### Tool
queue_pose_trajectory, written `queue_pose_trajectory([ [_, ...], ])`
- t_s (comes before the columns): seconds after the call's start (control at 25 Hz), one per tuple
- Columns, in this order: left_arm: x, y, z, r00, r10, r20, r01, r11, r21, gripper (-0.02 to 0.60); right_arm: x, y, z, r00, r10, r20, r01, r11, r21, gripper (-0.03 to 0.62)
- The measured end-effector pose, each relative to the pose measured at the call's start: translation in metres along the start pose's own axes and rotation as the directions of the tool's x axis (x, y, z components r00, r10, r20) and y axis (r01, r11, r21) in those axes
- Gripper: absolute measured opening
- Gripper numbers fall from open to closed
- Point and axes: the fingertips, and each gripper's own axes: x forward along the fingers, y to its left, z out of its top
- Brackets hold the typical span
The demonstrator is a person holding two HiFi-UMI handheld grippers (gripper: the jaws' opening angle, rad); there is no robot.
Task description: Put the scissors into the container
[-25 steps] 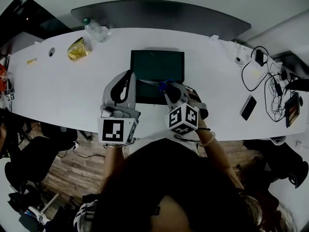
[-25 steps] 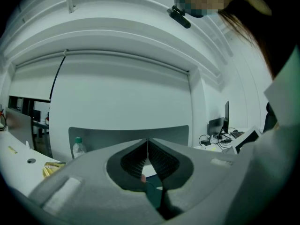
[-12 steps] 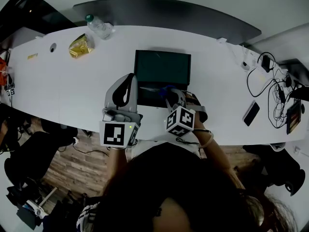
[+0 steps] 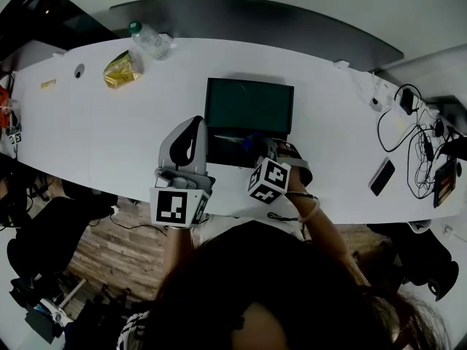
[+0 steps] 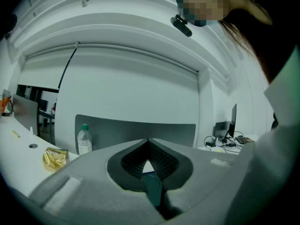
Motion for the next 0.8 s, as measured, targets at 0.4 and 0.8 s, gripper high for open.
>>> queue_pose_trajectory([
  [0.4, 0.005, 0.012, -0.014, 0.999, 0.019, -0.031, -0.020, 1.000, -0.022, 0.013, 0.024, 0.002, -0.005, 0.997, 0.029, -0.072, -0.030, 0.999, -0.019, 0.084],
  [0.8, 0.007, 0.013, -0.023, 0.999, 0.022, -0.046, -0.024, 0.999, -0.035, 0.012, 0.033, 0.001, -0.002, 0.995, 0.016, -0.100, -0.019, 0.999, -0.037, 0.085],
])
